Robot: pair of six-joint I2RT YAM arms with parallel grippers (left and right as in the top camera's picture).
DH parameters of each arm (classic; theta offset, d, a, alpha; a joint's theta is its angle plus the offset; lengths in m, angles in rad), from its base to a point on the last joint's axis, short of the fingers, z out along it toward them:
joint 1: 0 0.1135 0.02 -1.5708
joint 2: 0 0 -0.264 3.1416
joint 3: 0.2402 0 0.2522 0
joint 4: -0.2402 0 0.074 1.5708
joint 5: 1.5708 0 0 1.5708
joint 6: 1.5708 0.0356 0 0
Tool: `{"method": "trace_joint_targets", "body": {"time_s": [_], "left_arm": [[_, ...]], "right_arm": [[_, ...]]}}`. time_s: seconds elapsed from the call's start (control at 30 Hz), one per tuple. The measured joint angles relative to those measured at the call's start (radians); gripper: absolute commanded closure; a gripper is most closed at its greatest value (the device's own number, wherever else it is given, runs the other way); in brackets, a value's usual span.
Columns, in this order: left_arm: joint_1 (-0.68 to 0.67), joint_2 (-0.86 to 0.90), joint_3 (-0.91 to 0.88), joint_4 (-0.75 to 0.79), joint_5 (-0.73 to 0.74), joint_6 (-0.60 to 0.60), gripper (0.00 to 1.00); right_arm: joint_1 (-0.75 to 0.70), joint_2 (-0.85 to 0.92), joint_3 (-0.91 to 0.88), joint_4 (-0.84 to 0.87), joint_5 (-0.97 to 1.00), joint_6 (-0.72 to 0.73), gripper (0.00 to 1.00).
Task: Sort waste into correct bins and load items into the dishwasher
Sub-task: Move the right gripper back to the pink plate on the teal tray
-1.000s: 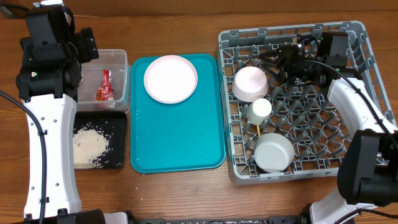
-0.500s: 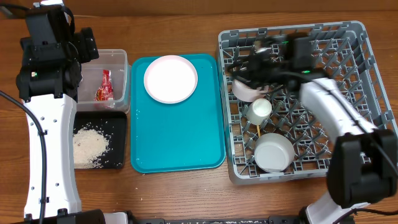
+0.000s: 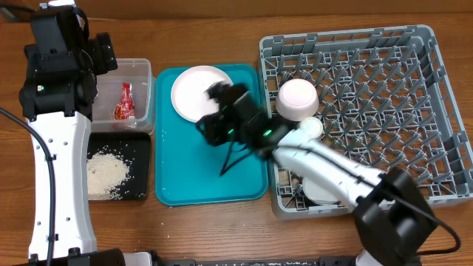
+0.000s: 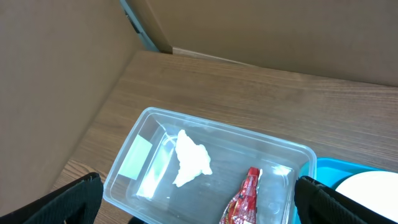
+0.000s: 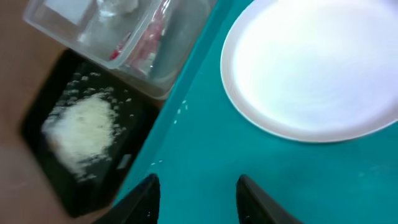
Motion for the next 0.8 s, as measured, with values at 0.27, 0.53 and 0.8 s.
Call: {"method": "trace_joint_targets", "body": {"time_s": [0.27,0.53,0.8], "left_arm": [[0.000,0.000,0.000,0.000,0.000,0.000,0.00],[0.000,0.000,0.000,0.000,0.000,0.000,0.00],[0.000,0.000,0.000,0.000,0.000,0.000,0.00]], "right_arm": [[0.117,0.003,-0.001,0.149,0.346,-0.114,0.60],[0.085,0.119,0.000,0.272,0.420,-0.145,0.87],[0.071,0.282,-0.001,0.338,0.428,-0.148,0.90]]}}
